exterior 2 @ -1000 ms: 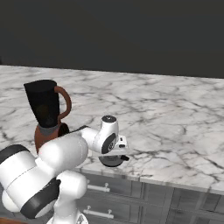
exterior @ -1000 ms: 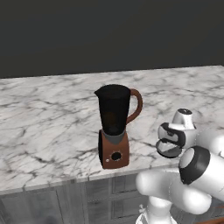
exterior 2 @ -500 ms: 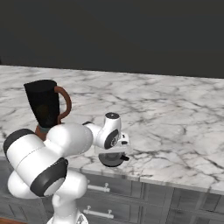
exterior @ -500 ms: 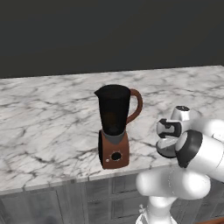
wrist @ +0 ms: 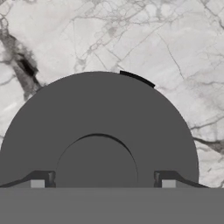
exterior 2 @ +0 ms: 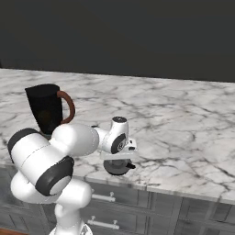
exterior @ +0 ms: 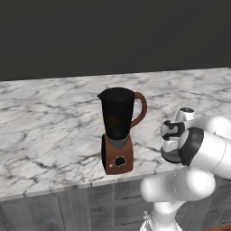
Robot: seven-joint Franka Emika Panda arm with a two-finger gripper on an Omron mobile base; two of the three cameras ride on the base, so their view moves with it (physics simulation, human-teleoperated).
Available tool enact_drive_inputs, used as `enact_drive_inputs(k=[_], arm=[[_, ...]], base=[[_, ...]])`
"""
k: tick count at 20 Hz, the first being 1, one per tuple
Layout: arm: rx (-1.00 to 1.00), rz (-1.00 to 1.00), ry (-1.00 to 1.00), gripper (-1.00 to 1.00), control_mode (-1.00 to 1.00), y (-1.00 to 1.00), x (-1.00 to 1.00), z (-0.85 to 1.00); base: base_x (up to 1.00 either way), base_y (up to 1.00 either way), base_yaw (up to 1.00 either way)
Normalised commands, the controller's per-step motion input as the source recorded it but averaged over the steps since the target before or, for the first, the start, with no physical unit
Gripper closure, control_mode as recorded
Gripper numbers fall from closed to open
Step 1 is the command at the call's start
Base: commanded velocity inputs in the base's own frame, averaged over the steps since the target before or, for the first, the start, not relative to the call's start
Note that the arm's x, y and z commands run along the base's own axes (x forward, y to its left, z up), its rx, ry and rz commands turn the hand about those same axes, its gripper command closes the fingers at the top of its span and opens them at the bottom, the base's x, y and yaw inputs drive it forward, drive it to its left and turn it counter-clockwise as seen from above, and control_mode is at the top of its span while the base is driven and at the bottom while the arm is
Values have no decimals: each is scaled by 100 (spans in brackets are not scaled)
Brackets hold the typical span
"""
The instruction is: Open the blender lid, put the orange in the blender, close the lid, and start the blender.
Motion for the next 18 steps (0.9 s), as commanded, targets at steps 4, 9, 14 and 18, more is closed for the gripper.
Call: enact_drive_inputs(k=[4, 9, 14, 18], arm=[[-3, 0, 0, 100, -100, 46, -5, -70], [-1, 0, 0, 100, -100, 57, 0, -61], [0, 0, 0, 100, -100, 53, -10, -59], [0, 1, 0, 100, -100, 42, -10, -54]], base=[[0, 0, 0], [0, 0, 0], [0, 0, 0], [0, 0, 0]])
